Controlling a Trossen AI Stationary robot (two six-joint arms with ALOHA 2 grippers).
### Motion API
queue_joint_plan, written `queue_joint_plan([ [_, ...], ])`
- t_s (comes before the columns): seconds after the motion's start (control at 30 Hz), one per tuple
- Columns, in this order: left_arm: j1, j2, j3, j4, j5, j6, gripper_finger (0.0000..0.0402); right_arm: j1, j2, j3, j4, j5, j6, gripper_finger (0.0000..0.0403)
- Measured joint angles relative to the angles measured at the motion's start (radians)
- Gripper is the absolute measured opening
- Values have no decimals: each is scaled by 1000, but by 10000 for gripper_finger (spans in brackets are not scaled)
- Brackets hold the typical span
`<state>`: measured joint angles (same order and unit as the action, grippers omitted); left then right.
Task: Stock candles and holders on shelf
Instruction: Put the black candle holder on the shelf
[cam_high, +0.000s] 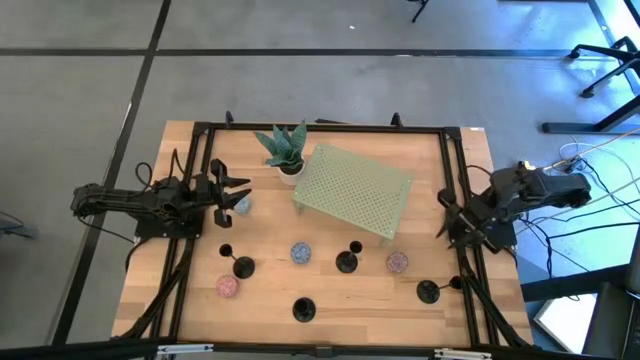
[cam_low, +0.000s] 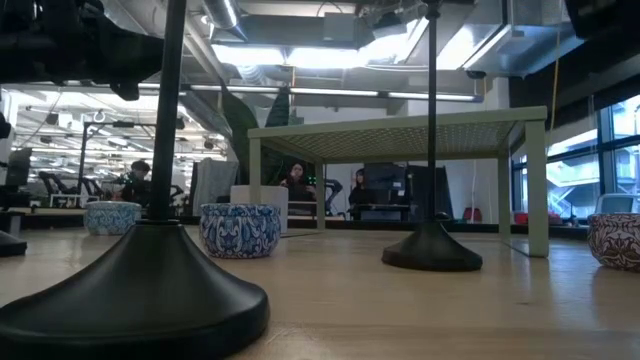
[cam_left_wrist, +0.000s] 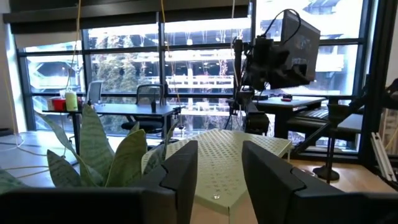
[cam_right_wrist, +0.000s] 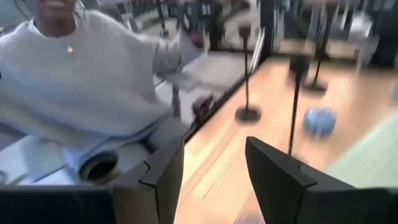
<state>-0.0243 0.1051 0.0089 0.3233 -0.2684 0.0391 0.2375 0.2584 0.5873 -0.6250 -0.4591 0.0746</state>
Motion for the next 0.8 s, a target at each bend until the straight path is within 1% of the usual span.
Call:
queue_joint_plan([
  [0.1,0,0,0,0,0,0,123,0,3,0,-82,-39,92,176],
  [0.2,0,0,0,-1,2,-14,123,2,14,-24,-125,-61,120,176],
  [0.3,0,0,0,-5,6,-29,123,12,30,-58,-108,-70,120,176],
  [0.43,0,0,0,-5,6,-43,123,42,62,-73,-105,-141,120,176],
  [0.53,0,0,0,-5,7,-44,123,70,82,-73,-92,-168,120,174],
  [0.67,0,0,0,-5,7,-46,123,116,96,-73,-104,-171,89,172],
  [0.8,0,0,0,-5,8,-67,123,159,119,-73,-112,-169,120,172],
])
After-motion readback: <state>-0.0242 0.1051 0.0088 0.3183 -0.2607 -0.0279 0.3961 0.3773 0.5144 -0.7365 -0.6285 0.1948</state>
